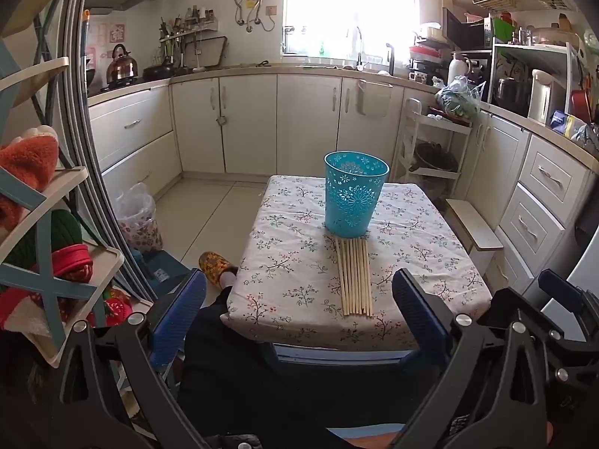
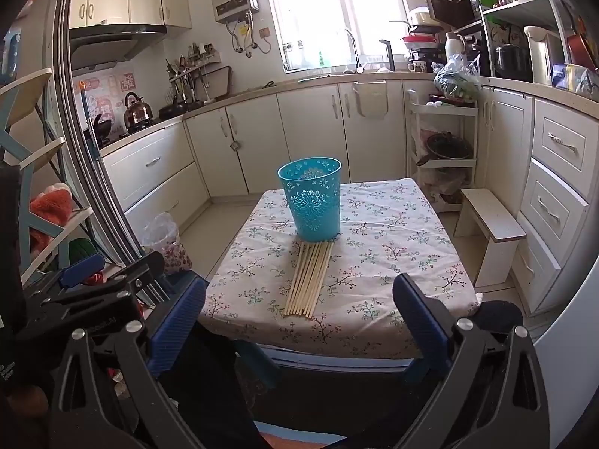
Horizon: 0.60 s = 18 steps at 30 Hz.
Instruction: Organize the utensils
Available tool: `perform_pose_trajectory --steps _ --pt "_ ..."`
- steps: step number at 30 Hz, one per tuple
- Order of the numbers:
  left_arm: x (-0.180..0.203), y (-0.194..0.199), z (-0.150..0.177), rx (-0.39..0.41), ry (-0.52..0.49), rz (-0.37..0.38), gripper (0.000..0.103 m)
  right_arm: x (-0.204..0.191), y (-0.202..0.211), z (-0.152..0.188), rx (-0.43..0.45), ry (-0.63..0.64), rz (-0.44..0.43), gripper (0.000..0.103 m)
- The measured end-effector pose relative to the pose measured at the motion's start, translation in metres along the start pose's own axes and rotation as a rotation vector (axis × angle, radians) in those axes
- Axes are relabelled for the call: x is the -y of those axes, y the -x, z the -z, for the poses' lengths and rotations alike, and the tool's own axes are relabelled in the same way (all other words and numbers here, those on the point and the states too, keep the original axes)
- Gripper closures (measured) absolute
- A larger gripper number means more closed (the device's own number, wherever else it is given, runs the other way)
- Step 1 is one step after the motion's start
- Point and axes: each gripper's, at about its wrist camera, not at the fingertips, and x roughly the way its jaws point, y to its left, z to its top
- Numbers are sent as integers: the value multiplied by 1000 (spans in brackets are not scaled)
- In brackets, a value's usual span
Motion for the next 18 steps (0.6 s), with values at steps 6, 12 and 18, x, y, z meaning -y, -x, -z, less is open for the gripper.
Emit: perform_pose_trajectory --steps 6,12,18 --pt "2 1 -2 -1 0 -2 7 -2 3 -1 15 10 0 7" --pt "2 1 -2 0 0 0 7 -2 4 0 20 12 -1 7" --pt "1 1 -2 2 -3 -2 7 -2 4 0 22 13 -1 7"
